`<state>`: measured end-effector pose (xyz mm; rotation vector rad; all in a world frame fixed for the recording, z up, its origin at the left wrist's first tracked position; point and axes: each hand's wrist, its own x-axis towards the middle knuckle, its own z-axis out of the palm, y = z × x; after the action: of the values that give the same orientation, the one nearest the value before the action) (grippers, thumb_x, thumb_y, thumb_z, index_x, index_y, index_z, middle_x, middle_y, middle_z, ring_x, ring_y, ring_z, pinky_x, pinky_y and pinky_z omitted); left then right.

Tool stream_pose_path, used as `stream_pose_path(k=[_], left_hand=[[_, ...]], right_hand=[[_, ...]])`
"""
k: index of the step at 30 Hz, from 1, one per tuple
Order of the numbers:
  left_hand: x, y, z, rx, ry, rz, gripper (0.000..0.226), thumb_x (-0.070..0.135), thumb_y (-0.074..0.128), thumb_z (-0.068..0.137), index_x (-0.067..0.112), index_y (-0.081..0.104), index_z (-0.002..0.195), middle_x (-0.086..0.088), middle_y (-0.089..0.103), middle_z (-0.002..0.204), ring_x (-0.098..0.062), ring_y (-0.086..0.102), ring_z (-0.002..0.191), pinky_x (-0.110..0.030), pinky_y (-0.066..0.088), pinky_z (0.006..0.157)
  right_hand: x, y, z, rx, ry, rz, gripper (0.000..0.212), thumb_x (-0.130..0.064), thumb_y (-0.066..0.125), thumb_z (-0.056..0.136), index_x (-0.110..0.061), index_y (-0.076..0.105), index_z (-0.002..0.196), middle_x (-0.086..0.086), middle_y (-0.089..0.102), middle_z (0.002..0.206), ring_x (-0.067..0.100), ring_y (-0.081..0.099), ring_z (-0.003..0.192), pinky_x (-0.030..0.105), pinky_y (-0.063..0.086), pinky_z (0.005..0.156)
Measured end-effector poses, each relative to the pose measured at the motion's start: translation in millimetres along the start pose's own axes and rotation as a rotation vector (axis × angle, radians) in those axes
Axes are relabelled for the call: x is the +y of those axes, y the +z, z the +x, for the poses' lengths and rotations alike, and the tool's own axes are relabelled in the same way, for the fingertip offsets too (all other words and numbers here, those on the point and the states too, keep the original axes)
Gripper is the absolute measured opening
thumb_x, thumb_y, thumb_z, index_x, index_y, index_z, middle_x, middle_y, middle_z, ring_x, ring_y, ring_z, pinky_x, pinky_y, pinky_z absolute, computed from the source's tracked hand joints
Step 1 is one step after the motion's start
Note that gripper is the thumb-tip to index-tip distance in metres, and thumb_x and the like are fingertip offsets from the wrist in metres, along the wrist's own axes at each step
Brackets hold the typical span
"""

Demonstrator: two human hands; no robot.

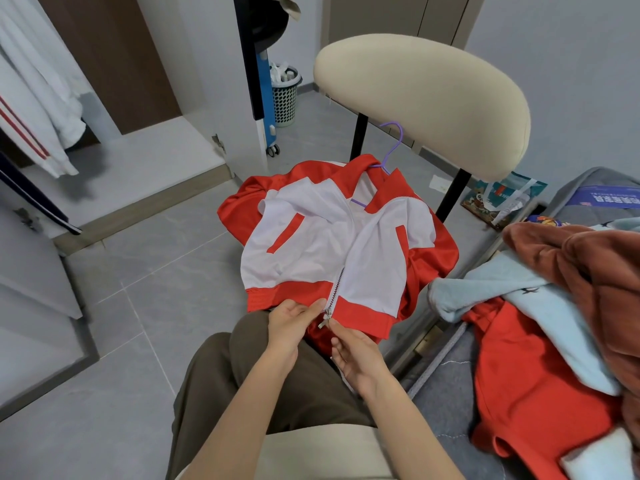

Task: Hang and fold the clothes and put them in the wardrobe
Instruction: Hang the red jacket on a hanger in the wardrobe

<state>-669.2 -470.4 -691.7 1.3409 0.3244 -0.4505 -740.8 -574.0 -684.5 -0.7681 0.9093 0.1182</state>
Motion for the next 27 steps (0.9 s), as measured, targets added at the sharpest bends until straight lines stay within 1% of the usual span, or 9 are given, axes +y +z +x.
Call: stream_pose_path(k=[3,8,11,16,18,20,22,24,27], left_hand=[[-1,-2,-1,-0.015,0.023,0.037,0.02,0.013,0.082,0.074,0.005,0.066,0.085,-0.008,0.075,0.081,-0.017,0.072,0.08,-0.023,0.055,0.072],[0,-3,1,-0.038,-0.01,0.022,0.021,0.009,0.08,0.076,0.002,0.066,0.09,-0.014,0.074,0.088,-0.023,0.071,0.088,-0.03,0.055,0.082],[3,-3,0,-0.059,-0.039,0.018,0.023,0.008,0.079,0.077,-0.001,0.064,0.093,-0.016,0.073,0.089,-0.021,0.072,0.087,-0.025,0.056,0.077],[0,0,-2,0.013,0.049,0.167,0.019,0.009,0.079,0.077,0.003,0.064,0.086,-0.006,0.071,0.079,-0.012,0.068,0.074,-0.021,0.055,0.071],[-1,-1,-2,0.008,0.054,0.138,0.02,0.009,0.079,0.077,0.002,0.065,0.09,-0.005,0.073,0.079,-0.011,0.069,0.075,-0.019,0.055,0.07],[0,-2,-1,-0.011,0.033,0.097,0.024,0.007,0.079,0.077,-0.001,0.066,0.095,-0.01,0.074,0.085,-0.017,0.071,0.082,-0.023,0.056,0.076],[1,-2,0,-0.021,0.025,0.121,0.026,0.008,0.081,0.075,-0.003,0.066,0.093,-0.013,0.074,0.084,-0.018,0.071,0.081,-0.024,0.056,0.076],[-1,-1,0,-0.025,0.034,0.178,0.023,0.01,0.083,0.074,0.0,0.065,0.085,-0.008,0.073,0.075,-0.012,0.07,0.072,-0.017,0.054,0.067],[-3,-2,1,-0.028,0.038,0.238,0.026,0.013,0.083,0.073,0.0,0.064,0.084,-0.006,0.072,0.073,-0.009,0.068,0.069,-0.015,0.053,0.065]], right_hand=[[-2,-4,-1,-0.004,-0.016,-0.046,0.012,-0.015,0.078,0.079,-0.009,0.068,0.083,0.0,0.065,0.063,0.005,0.059,0.057,0.015,0.05,0.057],[-10,-10,-2,-0.033,-0.084,-0.197,0.012,-0.017,0.075,0.082,-0.006,0.071,0.085,0.004,0.067,0.067,0.008,0.06,0.064,0.016,0.05,0.064],[-10,-11,-1,-0.008,-0.116,-0.224,0.013,-0.016,0.074,0.083,-0.004,0.07,0.084,0.001,0.062,0.058,0.008,0.055,0.056,0.016,0.048,0.059],[-5,-7,1,0.073,-0.142,-0.195,0.014,-0.017,0.078,0.079,-0.006,0.071,0.074,0.002,0.052,0.051,0.008,0.047,0.048,0.024,0.048,0.065],[-4,-5,0,0.085,-0.137,-0.147,0.016,-0.015,0.079,0.078,-0.009,0.069,0.067,0.002,0.053,0.054,0.008,0.045,0.046,0.023,0.047,0.061],[-1,0,1,0.093,-0.097,-0.049,0.01,-0.012,0.079,0.078,-0.011,0.07,0.073,0.002,0.062,0.065,0.006,0.043,0.046,0.019,0.044,0.052],[3,4,3,0.108,-0.014,0.051,0.007,-0.013,0.077,0.08,-0.013,0.071,0.083,-0.002,0.069,0.074,0.003,0.04,0.044,0.017,0.042,0.054],[4,6,5,0.125,0.025,0.091,0.008,-0.016,0.077,0.08,-0.014,0.071,0.086,-0.005,0.069,0.071,0.002,0.037,0.04,0.019,0.042,0.061],[2,5,6,0.144,0.003,0.071,0.008,-0.016,0.078,0.079,-0.015,0.071,0.083,-0.005,0.068,0.069,0.002,0.035,0.038,0.019,0.04,0.057]])
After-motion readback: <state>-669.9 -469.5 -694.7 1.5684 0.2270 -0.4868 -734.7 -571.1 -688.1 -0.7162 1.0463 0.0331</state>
